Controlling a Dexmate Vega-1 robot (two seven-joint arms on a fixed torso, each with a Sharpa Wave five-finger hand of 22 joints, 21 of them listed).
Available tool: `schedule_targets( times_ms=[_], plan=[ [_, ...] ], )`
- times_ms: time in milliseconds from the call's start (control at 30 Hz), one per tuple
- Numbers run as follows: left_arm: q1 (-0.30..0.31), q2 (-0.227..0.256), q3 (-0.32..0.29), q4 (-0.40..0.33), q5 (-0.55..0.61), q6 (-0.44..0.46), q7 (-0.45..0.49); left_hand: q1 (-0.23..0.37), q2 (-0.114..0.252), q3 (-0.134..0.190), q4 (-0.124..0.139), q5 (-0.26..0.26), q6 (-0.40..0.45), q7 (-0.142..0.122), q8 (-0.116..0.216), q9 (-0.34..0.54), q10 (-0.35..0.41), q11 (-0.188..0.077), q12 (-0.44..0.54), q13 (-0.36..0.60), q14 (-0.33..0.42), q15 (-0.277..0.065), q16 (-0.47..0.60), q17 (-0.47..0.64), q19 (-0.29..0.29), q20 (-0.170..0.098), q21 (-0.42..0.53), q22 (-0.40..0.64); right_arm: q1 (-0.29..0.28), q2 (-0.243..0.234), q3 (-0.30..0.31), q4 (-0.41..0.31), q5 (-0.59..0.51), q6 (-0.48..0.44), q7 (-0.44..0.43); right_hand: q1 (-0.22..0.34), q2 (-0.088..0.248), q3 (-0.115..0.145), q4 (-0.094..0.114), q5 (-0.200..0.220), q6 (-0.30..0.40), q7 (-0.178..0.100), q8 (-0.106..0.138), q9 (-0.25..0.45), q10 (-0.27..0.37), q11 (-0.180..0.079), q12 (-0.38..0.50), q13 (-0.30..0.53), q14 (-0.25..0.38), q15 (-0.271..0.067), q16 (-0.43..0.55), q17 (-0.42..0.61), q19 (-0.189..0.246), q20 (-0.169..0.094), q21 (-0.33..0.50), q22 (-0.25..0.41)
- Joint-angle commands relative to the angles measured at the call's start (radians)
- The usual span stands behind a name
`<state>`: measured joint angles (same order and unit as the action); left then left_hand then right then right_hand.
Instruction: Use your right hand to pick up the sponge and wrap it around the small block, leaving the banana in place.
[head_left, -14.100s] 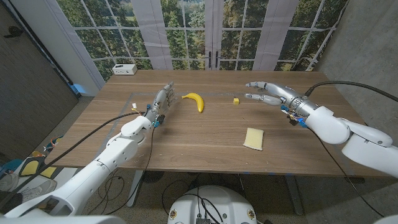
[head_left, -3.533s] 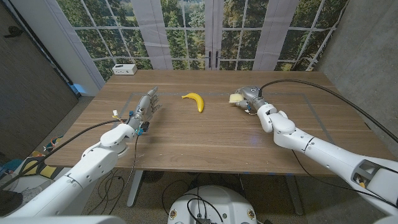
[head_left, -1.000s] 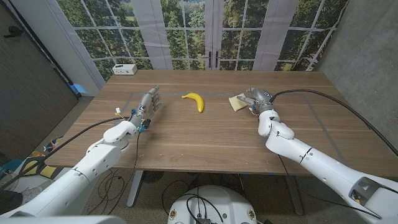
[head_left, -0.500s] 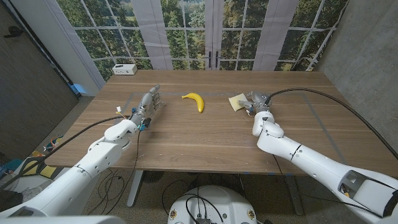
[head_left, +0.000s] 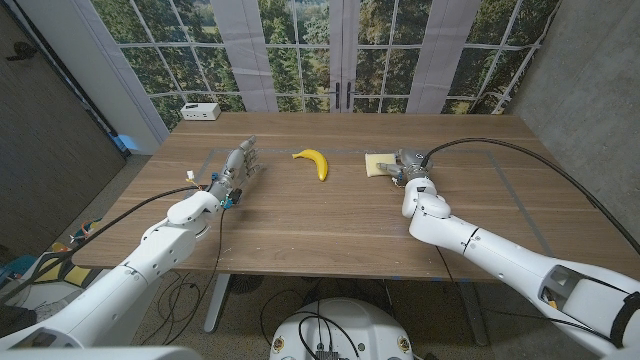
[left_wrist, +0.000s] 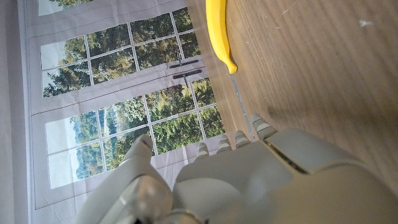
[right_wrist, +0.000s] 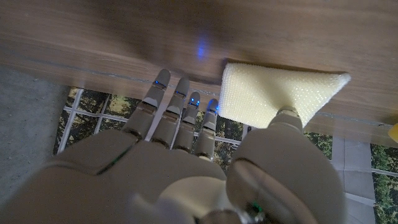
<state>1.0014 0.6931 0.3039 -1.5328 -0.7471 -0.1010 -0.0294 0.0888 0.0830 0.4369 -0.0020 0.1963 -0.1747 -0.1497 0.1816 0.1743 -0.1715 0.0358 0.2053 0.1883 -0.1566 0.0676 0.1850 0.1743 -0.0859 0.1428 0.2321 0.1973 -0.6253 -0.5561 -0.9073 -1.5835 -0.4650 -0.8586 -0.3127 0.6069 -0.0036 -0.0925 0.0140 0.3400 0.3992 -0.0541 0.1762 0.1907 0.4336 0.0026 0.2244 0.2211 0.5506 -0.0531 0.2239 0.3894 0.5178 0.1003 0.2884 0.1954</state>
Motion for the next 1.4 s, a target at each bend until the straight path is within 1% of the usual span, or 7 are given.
schedule_targets(
  times_ms=[33,200,300,500,700,933,1400],
  plan=[
    [-0.003,-0.004,0.001,0.016,-0.006,-0.004,-0.013,0.000,0.006,0.004,-0.004,0.003,-0.117,-0.004,0.003,0.002,-0.052,-0.005,0.002,0.006,-0.004,-0.003,-0.001,0.004,0.001,0.008,-0.003,0.004,0.012,0.024,-0.029,0.025,-0.032,-0.043,-0.064,0.009,0.004,-0.014,-0.002,0.010,-0.098,-0.004,-0.010,0.002,-0.074,-0.010,-0.026,0.003,-0.033,-0.033,-0.010,0.003,-0.016,0.002,-0.009,0.002],
    [-0.004,-0.007,0.003,0.022,-0.010,-0.004,-0.019,0.001,0.006,0.004,-0.005,0.003,-0.117,-0.004,0.003,0.002,-0.053,-0.007,0.002,0.006,-0.004,-0.002,-0.001,0.004,0.001,0.008,-0.003,0.004,-0.028,0.051,0.017,0.024,-0.024,-0.030,-0.178,0.039,0.032,-0.001,-0.011,0.018,-0.133,-0.011,0.000,0.003,-0.104,-0.020,-0.028,0.005,-0.049,-0.034,-0.012,0.005,-0.021,-0.004,-0.013,0.003],
    [-0.012,-0.005,0.005,0.032,-0.011,-0.002,-0.033,0.001,0.006,0.004,-0.005,0.003,-0.117,-0.004,0.003,0.002,-0.050,-0.002,0.003,0.006,-0.003,-0.001,0.000,0.004,0.001,0.008,-0.003,0.004,-0.051,0.045,0.034,-0.007,-0.020,-0.028,-0.208,0.041,0.040,-0.002,-0.010,0.018,-0.072,-0.014,0.028,0.003,-0.068,-0.013,-0.009,0.005,-0.034,-0.034,-0.003,0.007,-0.016,-0.002,-0.012,0.002],
    [-0.039,-0.013,0.019,0.075,-0.012,-0.010,-0.080,0.002,0.006,0.005,-0.005,0.003,-0.117,-0.004,0.003,0.002,-0.051,-0.008,0.003,0.006,-0.004,-0.001,-0.001,0.004,0.001,0.009,-0.003,0.004,-0.122,0.054,0.098,-0.082,0.005,-0.013,-0.298,0.020,0.067,-0.005,0.008,0.015,0.003,-0.001,0.052,0.004,-0.006,0.000,0.017,0.006,-0.004,-0.030,0.010,0.011,-0.004,-0.001,-0.009,0.002],
    [-0.051,-0.016,0.022,0.105,-0.017,-0.020,-0.110,0.002,0.007,0.005,-0.006,0.002,-0.118,-0.004,0.002,0.002,-0.054,-0.003,0.002,0.006,-0.004,-0.001,0.000,0.004,0.000,0.009,-0.003,0.004,-0.157,0.069,0.099,-0.147,0.002,-0.068,-0.319,0.004,0.081,-0.009,0.019,0.008,0.055,0.012,0.064,0.005,0.036,0.013,0.034,0.007,0.013,-0.020,0.014,0.011,0.003,0.004,-0.007,0.002],
    [-0.056,-0.011,0.017,0.125,-0.025,-0.026,-0.135,0.002,0.007,0.005,-0.006,0.002,-0.119,-0.003,0.002,0.002,-0.052,-0.003,0.003,0.006,-0.003,0.000,0.000,0.004,0.001,0.009,-0.003,0.004,-0.131,0.080,0.046,-0.167,-0.009,-0.164,-0.267,-0.023,0.054,-0.032,0.027,-0.004,0.056,0.018,0.057,0.004,0.023,0.027,0.029,0.008,-0.001,0.000,0.007,0.011,-0.010,0.018,-0.014,0.003],
    [-0.043,0.015,-0.011,0.094,-0.026,-0.042,-0.132,0.002,0.007,0.005,-0.007,0.002,-0.119,-0.004,0.003,0.002,-0.049,0.005,0.004,0.006,-0.004,-0.001,0.000,0.004,0.000,0.010,-0.003,0.004,-0.023,0.136,-0.057,-0.053,0.010,-0.273,-0.209,-0.036,0.024,-0.056,0.023,-0.014,0.001,0.012,0.027,0.006,-0.053,0.028,0.001,0.012,-0.069,0.011,-0.014,0.015,-0.056,0.033,-0.034,0.003]
  ],
)
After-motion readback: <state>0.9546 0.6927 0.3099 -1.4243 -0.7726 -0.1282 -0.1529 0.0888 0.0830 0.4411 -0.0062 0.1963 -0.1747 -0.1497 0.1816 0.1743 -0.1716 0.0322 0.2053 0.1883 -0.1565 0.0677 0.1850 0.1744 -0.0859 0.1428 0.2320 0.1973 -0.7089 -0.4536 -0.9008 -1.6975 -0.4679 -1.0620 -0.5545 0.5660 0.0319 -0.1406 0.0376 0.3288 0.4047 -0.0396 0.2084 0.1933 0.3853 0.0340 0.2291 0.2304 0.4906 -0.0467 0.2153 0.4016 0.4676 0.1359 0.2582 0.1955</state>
